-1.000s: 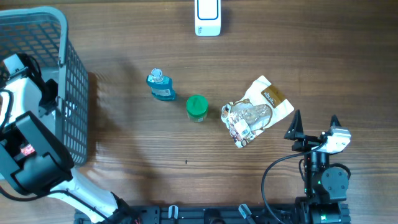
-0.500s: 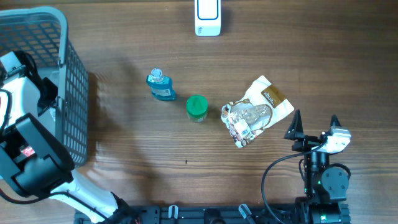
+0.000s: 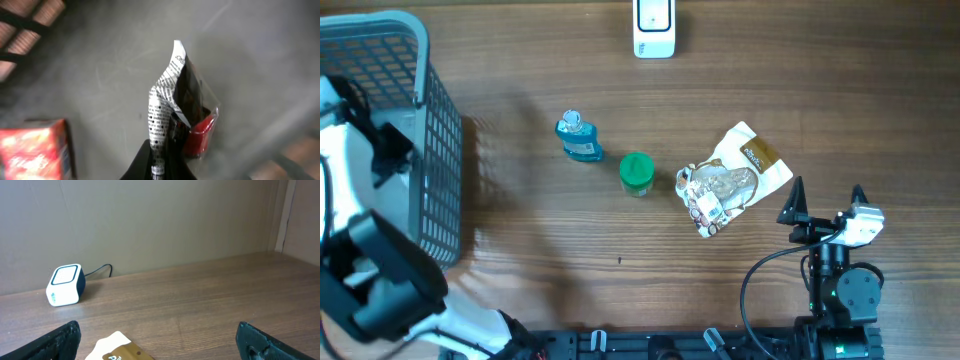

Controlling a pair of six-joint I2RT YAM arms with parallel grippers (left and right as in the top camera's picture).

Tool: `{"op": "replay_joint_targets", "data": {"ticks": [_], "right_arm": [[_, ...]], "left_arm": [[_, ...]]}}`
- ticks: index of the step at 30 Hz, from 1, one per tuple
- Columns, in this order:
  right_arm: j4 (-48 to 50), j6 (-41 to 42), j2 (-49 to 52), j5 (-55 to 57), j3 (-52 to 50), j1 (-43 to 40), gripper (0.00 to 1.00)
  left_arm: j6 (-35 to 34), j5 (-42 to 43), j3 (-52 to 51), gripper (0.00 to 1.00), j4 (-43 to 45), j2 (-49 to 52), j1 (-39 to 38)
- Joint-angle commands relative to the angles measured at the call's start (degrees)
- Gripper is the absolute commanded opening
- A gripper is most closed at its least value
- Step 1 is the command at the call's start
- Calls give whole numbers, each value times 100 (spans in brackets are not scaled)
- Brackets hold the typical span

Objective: Scan the item barcode
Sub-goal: 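Lift the white packet out and carry it toward the scanner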

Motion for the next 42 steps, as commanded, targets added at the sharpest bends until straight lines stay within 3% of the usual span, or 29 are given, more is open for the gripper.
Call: {"op": "replay_joint_targets", "data": {"ticks": [1, 5, 10, 13, 19, 25, 32, 34, 38, 42], "right_arm": [[28, -101, -22, -90, -4, -20, 100], [28, -101, -22, -90, -4, -20, 100], [28, -101, -22, -90, -4, -20, 100], [28, -98, -22, -90, -4, -20, 100], [28, -101, -22, -90, -4, -20, 100], [28, -101, -22, -90, -4, -20, 100], [28, -101, -22, -90, -4, -20, 100], [28, -98, -22, -90, -4, -20, 100], [28, -101, -22, -90, -4, -20, 100], [28, -101, -22, -90, -4, -20, 100]], "left_arm": [[-76, 612, 739, 4, -352, -1069, 9], [-74, 1355, 1237, 4, -772, -1823, 9], [-81, 3200, 1641, 4, -881, -2938, -15], [-92, 3884, 1641, 4, -929, -3528, -302], [120, 3884, 1620, 4, -1425, -3821, -1786], [271, 3882, 1620, 4, -1399, -3397, -3477], [262, 3847, 1620, 4, -1558, -2465, -4500], [208, 3499, 1620, 4, -1641, -2168, -4795], [-590, 1805, 1620, 4, -1904, -1683, -5504], [-723, 1082, 1620, 4, -1961, -1335, -6332]]}}
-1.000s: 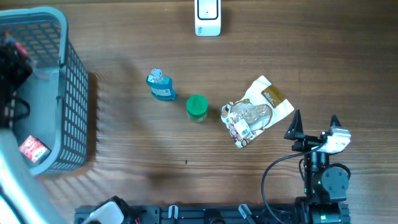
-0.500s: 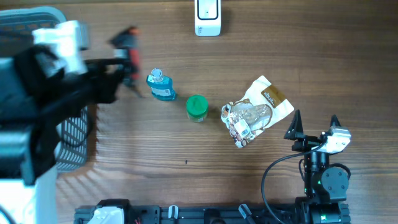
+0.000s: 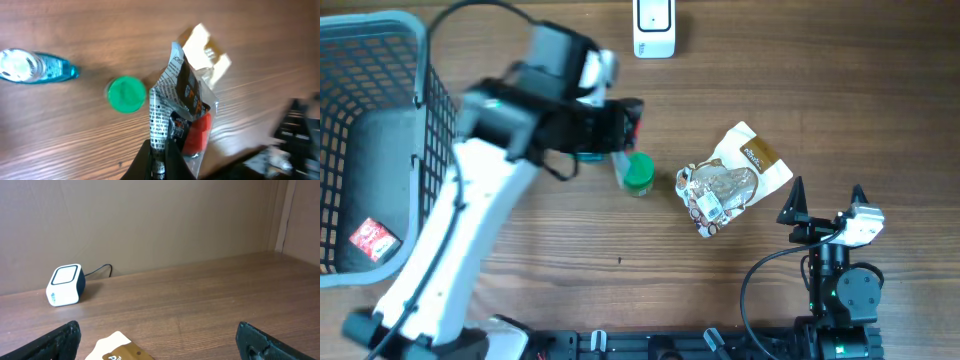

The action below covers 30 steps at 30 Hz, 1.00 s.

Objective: Scan the item barcode
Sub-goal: 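Lift the white packet out and carry it toward the scanner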

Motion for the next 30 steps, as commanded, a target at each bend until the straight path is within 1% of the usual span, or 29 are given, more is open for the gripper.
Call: {"op": "replay_joint_targets", "data": {"ticks": [1, 4, 7, 11, 17, 20, 24, 30], "right_arm": [[28, -101, -22, -90, -4, -17, 100], [28, -101, -22, -90, -4, -17, 100], [31, -103, -22, -90, -4, -17, 100], [28, -98, -22, -90, -4, -17, 100], [28, -101, -22, -90, -4, -17, 100], [28, -98, -22, -90, -4, -17, 100], [31, -101, -22, -90, -4, -17, 100], [28, -101, -22, -90, -4, -17, 100]], "left_arm": [[-592, -1613, 22, 4, 20, 337, -1036], [-942, -2367, 22, 4, 22, 625, -1497], [-973, -2688, 22, 4, 31, 992, -1801], [-986, -3141, 22, 4, 105, 1534, -1934], [-984, -3182, 22, 4, 688, 2015, -1941], [-918, -3209, 22, 4, 769, 2135, -2017], [-922, -3442, 22, 4, 813, 2304, -2118], [-896, -3440, 22, 4, 1130, 2730, -2127]]}}
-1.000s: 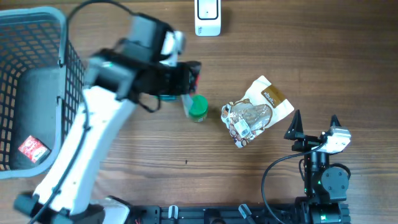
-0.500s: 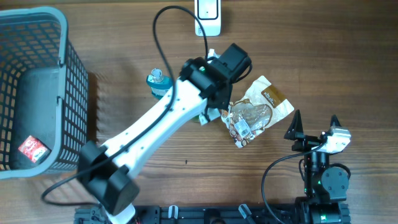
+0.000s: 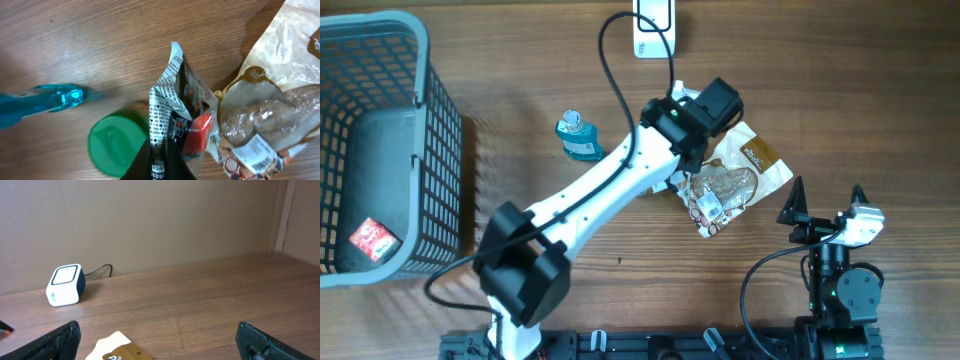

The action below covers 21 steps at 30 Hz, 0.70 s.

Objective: Scan the item barcode
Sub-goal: 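Lift the white packet out and carry it toward the scanner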

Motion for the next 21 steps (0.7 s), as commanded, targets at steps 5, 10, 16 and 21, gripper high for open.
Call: {"op": "replay_joint_targets", "data": {"ticks": [5, 10, 16, 21], "right_arm": [[28, -98, -20, -90, -4, -17, 100], [28, -101, -20, -90, -4, -17, 100], [28, -101, -20, -90, -4, -17, 100], [28, -101, -20, -90, -4, -17, 100]], "left_arm": [[-9, -184, 28, 4, 208, 726, -138], [-13, -177, 28, 4, 315, 988, -264], [-11, -179, 31, 32, 409, 981, -267], [-9, -219, 46, 68, 326, 824, -262]]}}
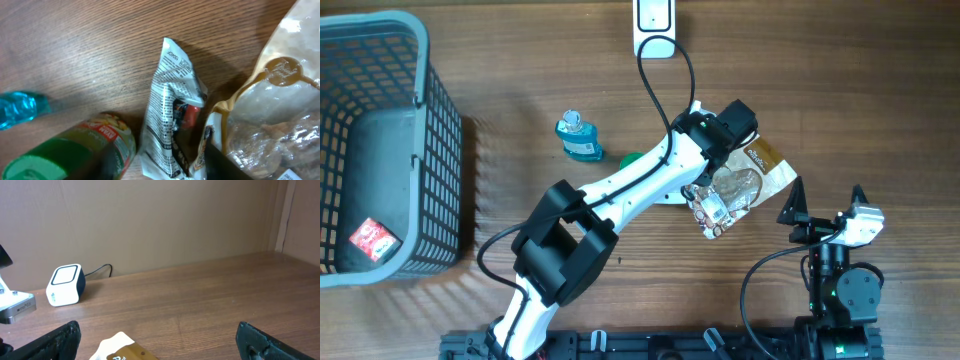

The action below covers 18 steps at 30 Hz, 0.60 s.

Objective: Scan the item barcode
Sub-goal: 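Lift the white packet out and carry it toward the scanner, then release the white packet on the table and swing left gripper back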

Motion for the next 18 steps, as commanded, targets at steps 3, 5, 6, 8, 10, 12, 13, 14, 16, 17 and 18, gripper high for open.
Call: {"op": "replay_joint_targets", "data": {"ticks": [3, 5, 6, 8, 10, 12, 13, 14, 16, 17, 18], "right_arm": [[28, -98, -22, -90, -4, -20, 100], [28, -101, -22, -90, -4, -20, 100], [28, -98, -22, -90, -4, -20, 100], [28, -101, -22, -90, -4, -20, 100], [28, -101, -22, -90, -4, -20, 100], [28, -98, -22, -90, -4, -20, 100], [28, -101, -22, -90, -4, -20, 100], [28, -98, -22, -90, -4, -20, 100], [28, -101, -22, -90, -4, -20, 100], [28, -101, -22, -90, -4, -20, 100], [28, -98, -22, -90, -4, -20, 100]], "left_arm": [[-13, -284, 249, 84, -223, -398, 11], [-11, -356, 603, 87, -452, -667, 15], [15, -356, 778, 91, -542, -787, 24], [278, -352, 1392, 96, -761, -1167, 72], [378, -350, 2022, 100, -966, -1499, 160], [422, -334, 2726, 100, -1145, -1843, 326], [461, -216, 3115, 100, -1215, -2044, 468], [570, -37, 3392, 100, -1281, -2205, 621], [588, 105, 3788, 100, -1506, -2542, 1040], [581, 98, 3880, 100, -1698, -2756, 1386], [490, 76, 3884, 100, -1882, -2927, 1720]]}}
